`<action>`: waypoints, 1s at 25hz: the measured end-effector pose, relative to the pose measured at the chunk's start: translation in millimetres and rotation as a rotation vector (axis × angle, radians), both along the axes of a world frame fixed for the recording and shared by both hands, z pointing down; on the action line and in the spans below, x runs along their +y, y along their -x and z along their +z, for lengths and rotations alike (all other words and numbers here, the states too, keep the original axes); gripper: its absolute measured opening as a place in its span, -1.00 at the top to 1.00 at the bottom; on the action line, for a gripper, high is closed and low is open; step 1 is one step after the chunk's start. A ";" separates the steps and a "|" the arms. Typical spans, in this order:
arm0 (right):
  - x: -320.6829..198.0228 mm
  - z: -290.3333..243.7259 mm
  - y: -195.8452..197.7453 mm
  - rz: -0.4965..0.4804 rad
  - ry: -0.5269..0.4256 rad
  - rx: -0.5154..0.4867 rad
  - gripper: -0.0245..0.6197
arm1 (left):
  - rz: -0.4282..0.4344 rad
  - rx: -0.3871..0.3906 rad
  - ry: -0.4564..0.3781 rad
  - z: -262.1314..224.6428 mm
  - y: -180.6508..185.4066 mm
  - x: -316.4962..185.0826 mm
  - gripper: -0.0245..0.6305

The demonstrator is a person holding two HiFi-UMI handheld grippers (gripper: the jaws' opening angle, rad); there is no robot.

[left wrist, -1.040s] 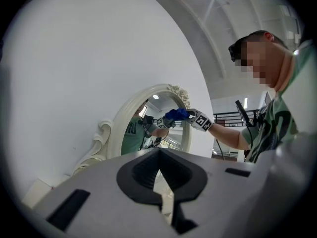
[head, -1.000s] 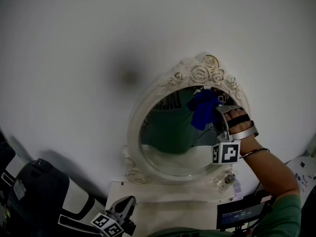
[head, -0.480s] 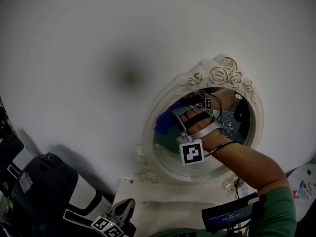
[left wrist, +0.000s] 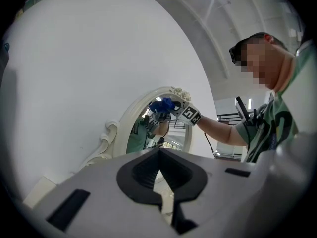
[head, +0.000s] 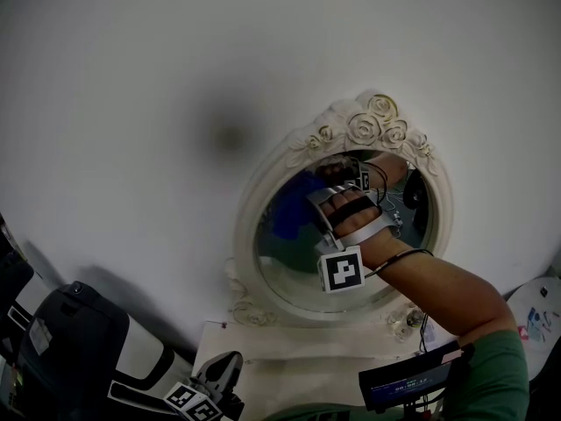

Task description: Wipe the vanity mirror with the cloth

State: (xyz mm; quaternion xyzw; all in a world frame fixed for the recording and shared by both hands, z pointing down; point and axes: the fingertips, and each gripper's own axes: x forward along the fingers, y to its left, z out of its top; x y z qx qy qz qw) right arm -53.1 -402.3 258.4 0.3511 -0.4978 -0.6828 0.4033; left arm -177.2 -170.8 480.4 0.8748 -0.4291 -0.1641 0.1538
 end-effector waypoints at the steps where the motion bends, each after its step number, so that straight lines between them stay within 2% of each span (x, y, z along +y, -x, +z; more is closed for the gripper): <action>1: 0.3 -0.4 -9.6 0.010 -0.006 0.000 0.60 | 0.001 -0.001 0.000 0.2 -0.1 -1.2 0.91; 4: -0.7 -3.8 -41.5 0.053 -0.037 0.007 0.60 | 0.005 -0.004 0.001 -0.1 -1.5 -7.4 0.91; 12: -0.7 -6.8 -133.3 0.170 -0.041 -0.026 0.60 | 0.052 -0.020 -0.018 -8.5 -19.2 -23.8 0.91; 21: -1.3 -5.1 -253.3 0.387 -0.059 -0.046 0.60 | 0.078 -0.023 -0.021 -9.7 -28.1 -30.2 0.91; 25: -2.7 -3.7 -264.3 0.420 -0.062 -0.040 0.60 | 0.078 -0.022 -0.020 -10.1 -29.3 -31.3 0.91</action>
